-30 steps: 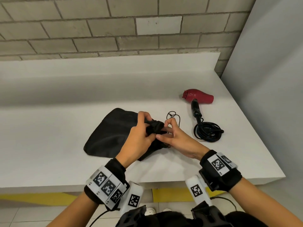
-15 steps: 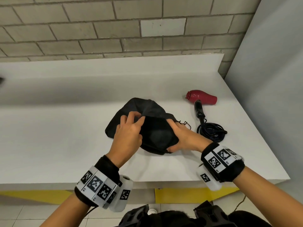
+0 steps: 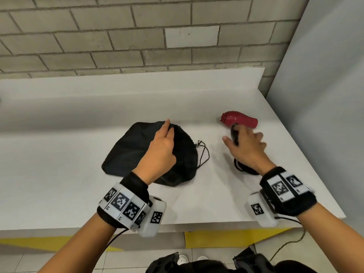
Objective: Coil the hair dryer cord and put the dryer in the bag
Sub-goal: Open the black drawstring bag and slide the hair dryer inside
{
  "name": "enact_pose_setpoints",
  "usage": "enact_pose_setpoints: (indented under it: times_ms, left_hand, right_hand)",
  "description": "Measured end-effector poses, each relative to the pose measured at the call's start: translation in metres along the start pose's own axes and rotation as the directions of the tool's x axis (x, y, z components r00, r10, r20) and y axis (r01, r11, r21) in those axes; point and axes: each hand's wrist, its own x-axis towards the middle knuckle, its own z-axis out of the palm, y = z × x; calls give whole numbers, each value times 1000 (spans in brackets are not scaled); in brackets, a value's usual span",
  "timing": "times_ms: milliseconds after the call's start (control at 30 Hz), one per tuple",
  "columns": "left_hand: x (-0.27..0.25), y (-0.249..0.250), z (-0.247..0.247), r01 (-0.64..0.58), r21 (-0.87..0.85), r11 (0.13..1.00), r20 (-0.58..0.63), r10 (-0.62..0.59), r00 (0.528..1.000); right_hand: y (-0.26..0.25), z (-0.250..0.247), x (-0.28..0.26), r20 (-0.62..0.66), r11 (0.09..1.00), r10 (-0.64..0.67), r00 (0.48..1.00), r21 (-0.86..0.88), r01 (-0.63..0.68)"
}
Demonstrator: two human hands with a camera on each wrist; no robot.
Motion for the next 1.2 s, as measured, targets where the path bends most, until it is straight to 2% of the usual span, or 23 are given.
enact_pose_setpoints:
  times_ms: [33,100,200,367,467,567,667,800,933,1033,1133,1200]
  left_hand:
    - [1,1,1,6,-8,1000,8,-6,1000]
    - [4,3,4,21,-24,999,23,-21,1000]
    - [6,5,10,42,-35,998,40,-41,998]
    - [4,5,17,54,-41,998,33,-52,998]
    - [4,3,18,74,-30,997,26,-73,997]
    - [4,1,19,83,-20,996,21,-82,996]
    - [6,2,19,89,-14,996,24,-89,996]
    - [11,6,19,91,-9,996,34,-90,995]
    - [15,8,16,74,-24,997,51,-73,996]
    - [17,6,12,33,-24,999,51,-32,998]
    - [18,2,9,-32,23,999,64,31,997]
    - [19,1,9,-82,73,994,101,75,992]
  right_hand:
    - [8,-1,-4,61,986,146,987,-92,-140]
    - [15,2,-5,181,941,325,928,-156,-299]
    - [13,20,9,206,910,378,903,-261,-321]
    - [10,35,37,89,874,407,909,-326,-360]
    - [20,40,38,-25,857,300,954,-432,-281]
    - [44,34,37,-41,812,223,974,-545,-209]
    - [63,27,36,-62,834,253,965,-492,-250]
    - [72,27,41,-102,846,176,979,-493,-204]
    - [81,15,50,-38,902,100,994,-417,-107]
    - [91,-3,52,8,910,8,1000,-415,-4]
    - [95,-29,44,65,923,-140,988,-354,154]
    - [91,-48,30,139,911,-293,946,-261,321]
